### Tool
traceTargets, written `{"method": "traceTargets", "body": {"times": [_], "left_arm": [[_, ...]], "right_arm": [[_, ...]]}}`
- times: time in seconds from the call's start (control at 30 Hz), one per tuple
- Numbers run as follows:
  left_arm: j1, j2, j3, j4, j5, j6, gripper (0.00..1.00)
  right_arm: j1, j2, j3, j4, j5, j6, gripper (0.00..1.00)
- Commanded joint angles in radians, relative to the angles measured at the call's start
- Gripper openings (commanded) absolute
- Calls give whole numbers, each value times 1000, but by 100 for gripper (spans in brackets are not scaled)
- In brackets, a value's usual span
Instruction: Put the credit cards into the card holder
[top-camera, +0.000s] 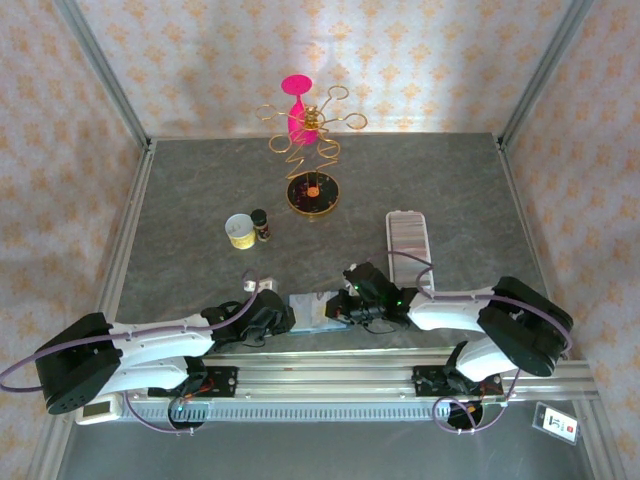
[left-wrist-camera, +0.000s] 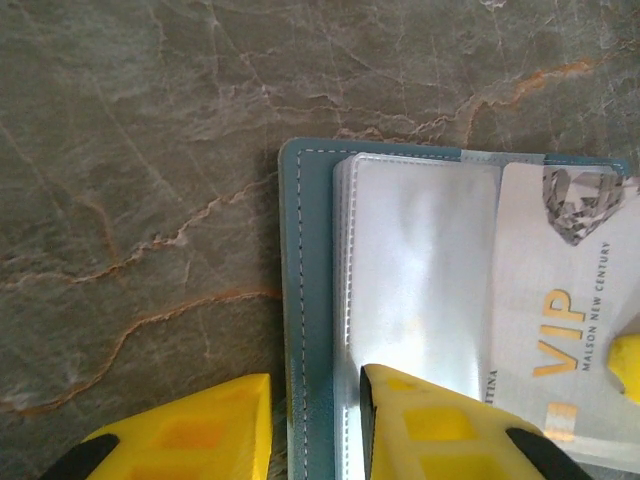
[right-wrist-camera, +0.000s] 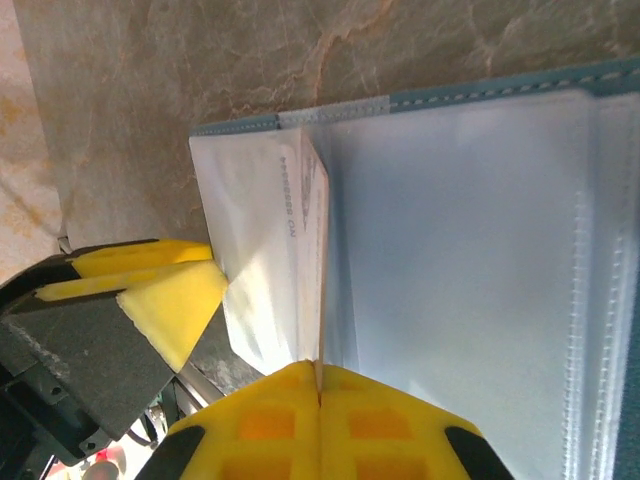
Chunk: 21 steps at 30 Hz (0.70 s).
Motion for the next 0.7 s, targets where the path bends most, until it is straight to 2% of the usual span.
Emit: {"method": "traceTargets", "body": {"times": [0.0,0.67], "left_arm": [[8,26,-20,25,19,0,27],[8,29,-28,31,19,-1,25]], "right_arm": [[12,24,-7,9,-22,-3,0],[28,156,104,11,-69,-53,0]]}}
